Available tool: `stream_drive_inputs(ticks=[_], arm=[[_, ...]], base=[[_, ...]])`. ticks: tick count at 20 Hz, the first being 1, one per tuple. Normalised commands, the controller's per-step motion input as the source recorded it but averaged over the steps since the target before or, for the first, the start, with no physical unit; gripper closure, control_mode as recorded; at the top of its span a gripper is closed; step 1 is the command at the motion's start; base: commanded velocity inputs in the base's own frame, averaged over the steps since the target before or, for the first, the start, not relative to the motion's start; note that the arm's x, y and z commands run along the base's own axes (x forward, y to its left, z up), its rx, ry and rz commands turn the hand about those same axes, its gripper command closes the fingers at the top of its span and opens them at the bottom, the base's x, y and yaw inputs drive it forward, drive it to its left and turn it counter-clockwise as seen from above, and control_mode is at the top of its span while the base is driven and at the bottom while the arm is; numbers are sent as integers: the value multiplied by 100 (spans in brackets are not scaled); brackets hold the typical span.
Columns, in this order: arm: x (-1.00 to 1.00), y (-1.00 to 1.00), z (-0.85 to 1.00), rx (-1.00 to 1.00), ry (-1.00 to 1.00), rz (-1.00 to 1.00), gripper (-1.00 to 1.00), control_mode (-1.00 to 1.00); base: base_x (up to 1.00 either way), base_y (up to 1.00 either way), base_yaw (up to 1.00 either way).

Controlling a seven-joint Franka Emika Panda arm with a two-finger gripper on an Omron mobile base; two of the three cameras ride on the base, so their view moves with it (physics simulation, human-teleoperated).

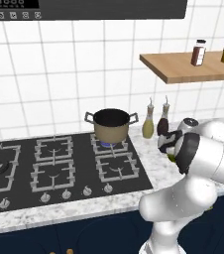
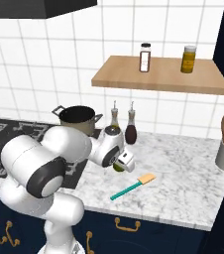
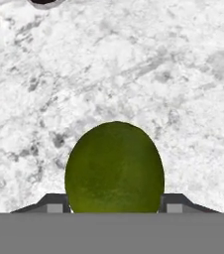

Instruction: Put the lime and bell pepper in the pot. Retrieve the spatula and lightly stir the vegetables in the pot.

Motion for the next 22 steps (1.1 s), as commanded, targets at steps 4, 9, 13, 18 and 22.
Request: stream_drive_inputs(ticks=[4, 9, 13, 18, 22], arm=[[-16, 35, 83, 0, -1, 13, 100, -100], [28, 89, 100, -5, -7, 26, 100, -100], [68, 88, 100, -9, -9, 27, 100, -100], [70, 96, 95, -10, -7, 29, 100, -100], [90, 69, 56, -7, -4, 20, 100, -100]], base=[[0, 0, 0], [0, 0, 0], [0, 0, 0], [0, 0, 0], [0, 0, 0]])
